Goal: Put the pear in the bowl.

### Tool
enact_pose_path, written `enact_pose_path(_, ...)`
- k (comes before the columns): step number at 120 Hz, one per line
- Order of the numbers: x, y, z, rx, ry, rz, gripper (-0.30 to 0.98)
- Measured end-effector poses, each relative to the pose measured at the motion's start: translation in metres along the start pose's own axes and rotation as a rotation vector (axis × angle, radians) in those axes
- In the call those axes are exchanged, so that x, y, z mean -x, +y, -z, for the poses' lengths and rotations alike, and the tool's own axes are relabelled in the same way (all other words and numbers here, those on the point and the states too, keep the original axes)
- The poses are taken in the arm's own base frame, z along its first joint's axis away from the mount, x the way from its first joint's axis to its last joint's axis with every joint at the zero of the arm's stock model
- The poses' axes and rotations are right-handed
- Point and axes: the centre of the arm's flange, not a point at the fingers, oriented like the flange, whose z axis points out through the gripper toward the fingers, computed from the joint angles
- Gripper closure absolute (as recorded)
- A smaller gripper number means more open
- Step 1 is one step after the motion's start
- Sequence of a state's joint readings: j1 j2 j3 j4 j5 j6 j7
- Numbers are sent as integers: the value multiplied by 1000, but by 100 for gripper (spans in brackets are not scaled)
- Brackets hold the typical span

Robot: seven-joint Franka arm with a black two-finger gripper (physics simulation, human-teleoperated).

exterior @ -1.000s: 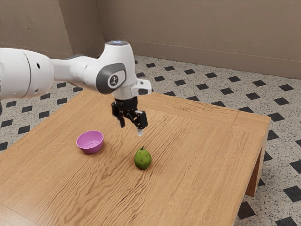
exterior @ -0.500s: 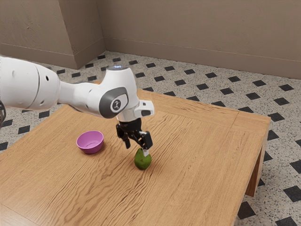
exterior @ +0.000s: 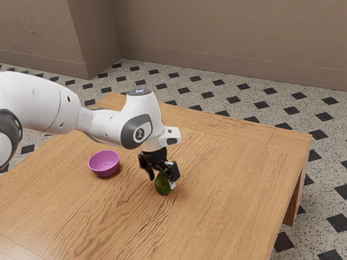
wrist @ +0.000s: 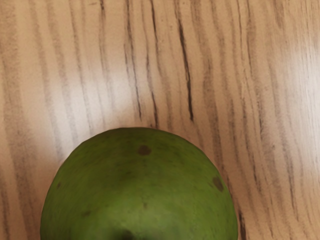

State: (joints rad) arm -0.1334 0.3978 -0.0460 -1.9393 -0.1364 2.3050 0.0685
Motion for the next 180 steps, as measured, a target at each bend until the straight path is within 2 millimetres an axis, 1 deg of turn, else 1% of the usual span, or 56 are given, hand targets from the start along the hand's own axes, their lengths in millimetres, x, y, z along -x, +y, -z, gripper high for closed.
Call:
enact_pose_path(18, -2, -3, -4, 0, 8, 1, 1)
enact_pose_path(48, -3, -4, -4, 0, 18, -1, 23)
enact_pose_path(74, -3, -5, -11, -3, 11, 1, 29)
enact_pose_path(84, -4, -5, -10, -5, 14, 2, 32)
enact_pose_path(106, -5, -7, -1, -11, 23, 10, 40)
enact_pose_path(118, -5, -8, 11, -17, 38, 16, 46)
enact_pose_path(125, -5, -9, 22, -21, 49, 20, 51)
enact_pose_path(132, -4, -20, 39, -33, 64, 41, 56)
enact_pose_path(140, -1, -41, 60, -51, 78, 78, 62)
enact_pose_path(147, 3, -64, 74, -67, 80, 121, 66)
enact_pose_path(158, 12, -105, 87, -83, 72, 195, 72)
enact_pose_path(167, 20, -137, 94, -95, 62, 254, 68)
enact_pose_path(180, 29, -174, 104, -106, 48, 320, 65)
